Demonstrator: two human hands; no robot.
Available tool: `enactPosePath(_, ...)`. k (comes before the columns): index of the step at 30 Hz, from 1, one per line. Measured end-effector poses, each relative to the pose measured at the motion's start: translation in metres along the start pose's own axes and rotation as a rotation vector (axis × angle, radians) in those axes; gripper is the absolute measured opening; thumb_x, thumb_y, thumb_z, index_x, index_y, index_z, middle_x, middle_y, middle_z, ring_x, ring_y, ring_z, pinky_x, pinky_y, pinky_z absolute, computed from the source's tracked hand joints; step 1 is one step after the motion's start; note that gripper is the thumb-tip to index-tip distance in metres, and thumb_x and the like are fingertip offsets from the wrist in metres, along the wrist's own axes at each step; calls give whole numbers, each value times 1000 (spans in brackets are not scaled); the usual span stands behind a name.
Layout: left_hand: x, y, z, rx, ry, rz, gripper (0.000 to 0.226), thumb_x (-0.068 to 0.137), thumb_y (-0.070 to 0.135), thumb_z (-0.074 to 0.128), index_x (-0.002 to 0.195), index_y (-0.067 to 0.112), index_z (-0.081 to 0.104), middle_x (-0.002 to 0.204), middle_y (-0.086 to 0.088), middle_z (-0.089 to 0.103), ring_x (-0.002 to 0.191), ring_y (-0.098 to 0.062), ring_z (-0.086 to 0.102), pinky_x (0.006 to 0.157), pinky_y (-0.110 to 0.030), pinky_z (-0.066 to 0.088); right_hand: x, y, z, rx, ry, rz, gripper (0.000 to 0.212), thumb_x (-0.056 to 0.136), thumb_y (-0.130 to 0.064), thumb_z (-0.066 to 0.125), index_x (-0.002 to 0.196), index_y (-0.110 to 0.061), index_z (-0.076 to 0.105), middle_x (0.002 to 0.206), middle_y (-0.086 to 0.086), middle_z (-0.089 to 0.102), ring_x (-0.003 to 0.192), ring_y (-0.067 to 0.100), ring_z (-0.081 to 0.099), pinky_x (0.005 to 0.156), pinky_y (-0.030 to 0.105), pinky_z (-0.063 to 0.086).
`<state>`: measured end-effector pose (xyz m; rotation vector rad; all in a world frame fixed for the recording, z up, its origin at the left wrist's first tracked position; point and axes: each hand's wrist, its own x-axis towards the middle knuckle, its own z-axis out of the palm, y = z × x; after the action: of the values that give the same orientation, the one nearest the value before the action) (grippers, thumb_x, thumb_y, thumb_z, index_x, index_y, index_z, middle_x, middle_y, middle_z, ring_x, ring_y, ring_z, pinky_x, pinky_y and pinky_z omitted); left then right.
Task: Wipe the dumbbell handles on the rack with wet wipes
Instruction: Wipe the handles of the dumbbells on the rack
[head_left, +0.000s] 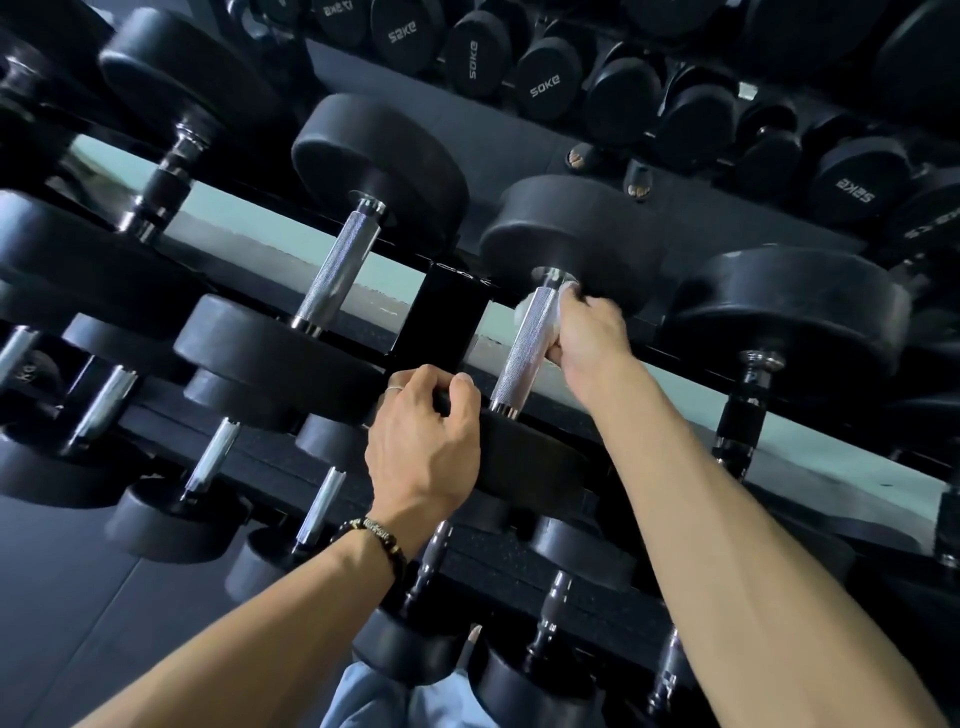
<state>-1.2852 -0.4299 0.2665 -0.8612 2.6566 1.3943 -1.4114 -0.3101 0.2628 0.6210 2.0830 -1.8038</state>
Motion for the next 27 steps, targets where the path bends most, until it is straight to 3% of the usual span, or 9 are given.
enactPosePath(2,-1,1,-1,-3,4,0,31,82,51,32,81,33,57,108,7,61,92,-11,50,78,-32,34,-19,14,-9,-185,-88,-3,59,94,-50,44,77,0,69,90,27,71,84,40,71,87,64,54)
enactPosePath(5,-1,2,-1,-2,19,-7,35,82,52,33,86,31,60,109,6,60,94,-15,52,81,-35,37,-48,23,-25,-260,-317,1,64,107,-29,42,51,-6,63,67,16,67,70,28,66,89,51,56)
enactPosePath(7,-1,2,-1,-6,25,2,34,82,51,33,85,32,60,108,6,61,96,-14,52,84,-37,40,-36,14,-23,-147,-248,-12,55,106,-21,42,66,9,66,79,30,69,74,30,65,89,55,56)
enactPosePath(9,-1,1,-1,-2,25,10,36,82,51,32,86,31,62,107,7,61,98,-14,52,86,-38,41,-15,9,-14,-78,-136,-26,60,99,-38,47,91,20,60,99,40,64,86,43,70,89,64,53)
enactPosePath(12,-1,2,-1,-10,25,10,38,82,50,33,89,29,64,108,7,61,100,-14,53,87,-39,41,-20,26,-12,-222,-149,26,67,90,-59,45,70,1,66,95,30,69,92,45,70,87,59,56)
enactPosePath(15,-1,3,-1,-6,40,9,38,82,50,33,88,28,64,108,7,60,99,-16,54,85,-38,41,-42,35,-22,-244,-381,73,68,108,-28,39,46,-8,59,66,15,68,65,21,66,79,36,52)
enactPosePath(21,-2,3,-2,-26,41,19,40,82,49,34,89,26,66,107,6,60,100,-17,55,91,-41,44,-12,30,-12,-165,-226,26,57,104,-38,43,78,9,65,88,25,74,84,35,74,87,52,59)
enactPosePath(24,-2,5,-3,-21,45,19,39,82,49,34,89,26,65,105,6,60,98,-18,55,87,-39,43,-34,37,-22,-400,-407,-18,59,101,-39,48,64,3,65,70,8,72,72,18,69,93,42,56)
enactPosePath(27,-2,4,-3,-25,44,23,39,82,48,34,90,27,66,105,6,59,97,-16,55,86,-37,42,-34,32,-27,-270,-389,-51,52,104,-23,50,64,7,64,60,6,68,62,12,65,76,27,56)
